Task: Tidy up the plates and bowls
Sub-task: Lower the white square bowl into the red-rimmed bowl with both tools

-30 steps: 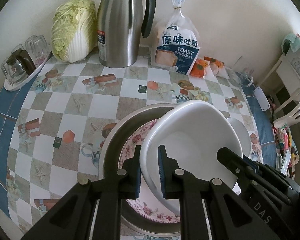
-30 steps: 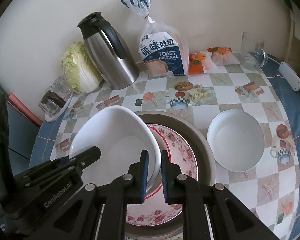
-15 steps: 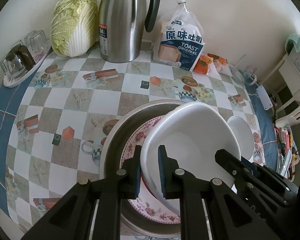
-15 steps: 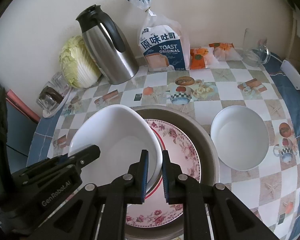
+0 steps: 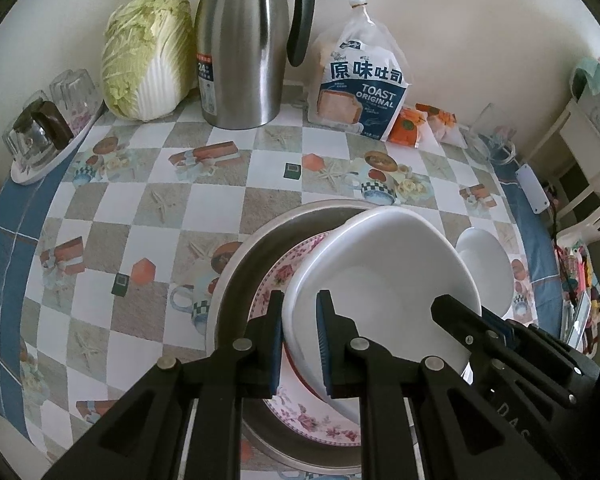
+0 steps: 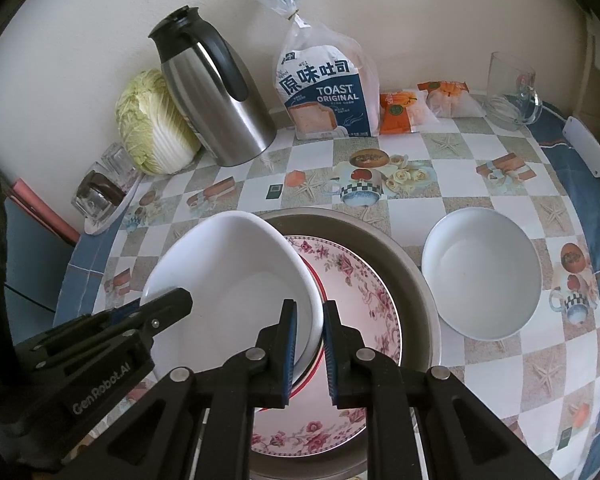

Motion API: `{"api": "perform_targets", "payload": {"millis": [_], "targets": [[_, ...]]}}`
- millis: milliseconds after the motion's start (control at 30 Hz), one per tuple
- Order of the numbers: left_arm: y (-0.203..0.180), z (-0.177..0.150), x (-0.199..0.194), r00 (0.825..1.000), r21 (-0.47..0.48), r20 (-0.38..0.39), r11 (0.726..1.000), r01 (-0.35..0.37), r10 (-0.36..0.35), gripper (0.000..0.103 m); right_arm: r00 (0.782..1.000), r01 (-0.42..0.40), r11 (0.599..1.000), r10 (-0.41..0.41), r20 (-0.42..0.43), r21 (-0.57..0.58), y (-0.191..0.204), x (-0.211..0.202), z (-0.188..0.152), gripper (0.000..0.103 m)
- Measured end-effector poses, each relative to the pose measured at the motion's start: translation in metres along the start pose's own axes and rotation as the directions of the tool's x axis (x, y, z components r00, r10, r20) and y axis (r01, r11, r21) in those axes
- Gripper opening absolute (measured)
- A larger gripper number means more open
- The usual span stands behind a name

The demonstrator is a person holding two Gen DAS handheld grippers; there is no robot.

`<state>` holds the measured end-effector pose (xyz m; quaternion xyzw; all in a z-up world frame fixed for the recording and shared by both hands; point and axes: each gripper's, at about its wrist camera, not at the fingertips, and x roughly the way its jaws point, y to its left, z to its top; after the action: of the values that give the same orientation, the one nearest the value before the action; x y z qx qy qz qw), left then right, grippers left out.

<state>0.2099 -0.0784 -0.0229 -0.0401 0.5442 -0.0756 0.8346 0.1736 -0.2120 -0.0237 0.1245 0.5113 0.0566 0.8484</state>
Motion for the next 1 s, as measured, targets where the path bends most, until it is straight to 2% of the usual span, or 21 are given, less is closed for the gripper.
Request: {"api": "perform_targets", "payload": {"millis": [433,1000], "targets": [[-0.0017,0.0017,-0.0069,1.0,0.031,0.027,0.999,-0.015,0.014,0.014,1.0,0.012,1.0,-0.012,0.002,-0.02,0.0026,-0.0006,0.0001,0.015],[0.0012,-0.0003,-0.0037,1.0,0.038,-0.004,0.999,0.006,-0.006,0.014,1.0,-0.025,1.0,0.025,-0.019,-0.01,-0.0028,-0.0036,-0.0008,0.017]]}}
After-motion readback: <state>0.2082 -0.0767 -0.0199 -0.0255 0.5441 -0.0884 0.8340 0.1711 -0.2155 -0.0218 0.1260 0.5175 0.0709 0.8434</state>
